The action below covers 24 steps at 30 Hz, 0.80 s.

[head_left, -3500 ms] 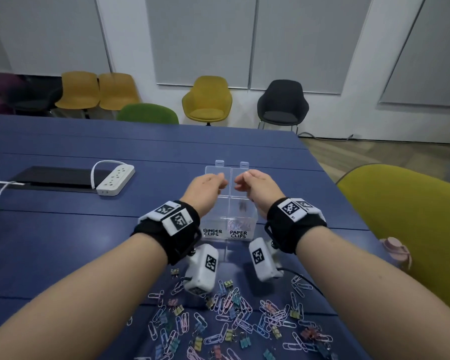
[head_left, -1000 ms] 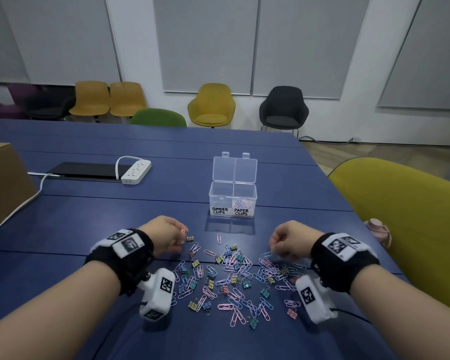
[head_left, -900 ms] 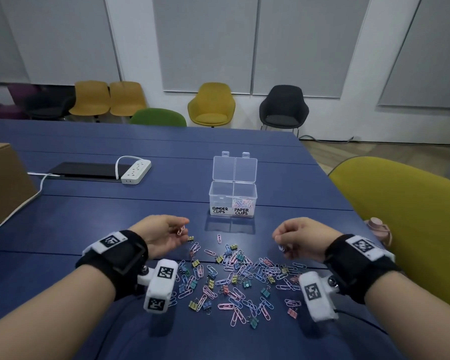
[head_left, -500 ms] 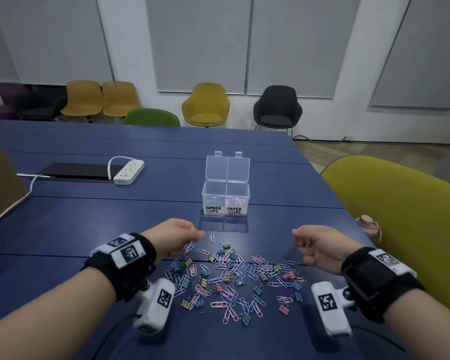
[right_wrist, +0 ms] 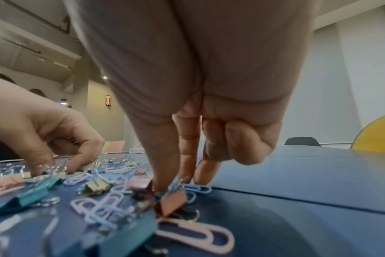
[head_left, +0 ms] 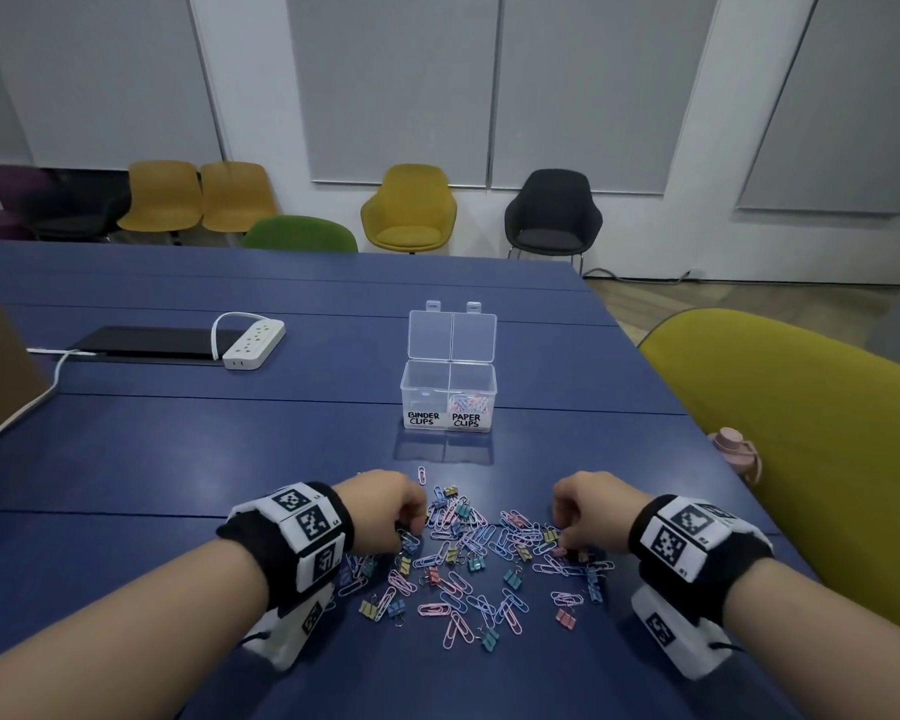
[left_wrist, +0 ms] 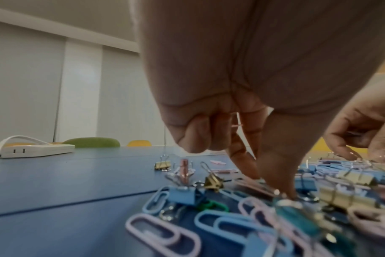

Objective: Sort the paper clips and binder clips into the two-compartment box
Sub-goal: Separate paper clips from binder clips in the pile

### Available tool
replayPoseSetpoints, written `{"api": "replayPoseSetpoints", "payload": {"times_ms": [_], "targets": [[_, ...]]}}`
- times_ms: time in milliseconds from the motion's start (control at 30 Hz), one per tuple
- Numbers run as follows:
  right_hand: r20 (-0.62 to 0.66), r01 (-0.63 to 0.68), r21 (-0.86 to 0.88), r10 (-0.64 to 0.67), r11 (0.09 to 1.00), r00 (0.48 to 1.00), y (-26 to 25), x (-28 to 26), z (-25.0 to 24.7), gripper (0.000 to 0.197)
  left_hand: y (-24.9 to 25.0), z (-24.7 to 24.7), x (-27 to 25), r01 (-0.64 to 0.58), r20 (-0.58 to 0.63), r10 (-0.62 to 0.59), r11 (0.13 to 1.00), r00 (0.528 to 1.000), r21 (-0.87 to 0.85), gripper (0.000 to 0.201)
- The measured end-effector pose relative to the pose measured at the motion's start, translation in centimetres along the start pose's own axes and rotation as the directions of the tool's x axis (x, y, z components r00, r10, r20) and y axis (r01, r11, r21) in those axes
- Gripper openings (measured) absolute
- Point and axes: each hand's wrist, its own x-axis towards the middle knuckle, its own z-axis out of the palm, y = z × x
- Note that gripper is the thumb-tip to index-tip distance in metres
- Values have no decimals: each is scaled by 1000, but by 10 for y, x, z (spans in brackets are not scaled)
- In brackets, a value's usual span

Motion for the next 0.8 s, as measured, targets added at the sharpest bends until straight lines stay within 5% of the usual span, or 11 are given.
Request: {"api": "replayPoseSetpoints", "payload": {"times_ms": [467,567,633,667,733,800], "targets": [[4,49,-130,-49,990,999,-1,6,-1,18,1,6,2,67,-18,-67,998,998,11,17],[21,29,-173,-25,985,999,-2,9,1,30,-3,1,1,93,-44,-97,993,994,-72,14],[27,25,-184,-20,983,999,-2,10,2,30,-7,-3,0,124,-65,-148,951,987,-284,14],[29,24,-187,-19,982,999,-1,10,2,30,-8,-4,-1,141,-61,-196,859,979,-492,17],[15,24,-179,-22,984,1000,0,10,3,30,-9,-5,-6,141,3,-277,482,961,-865,21],[-8,29,-135,-30,990,1000,2,9,3,31,-12,-7,-11,145,103,-274,138,956,-980,21]]}}
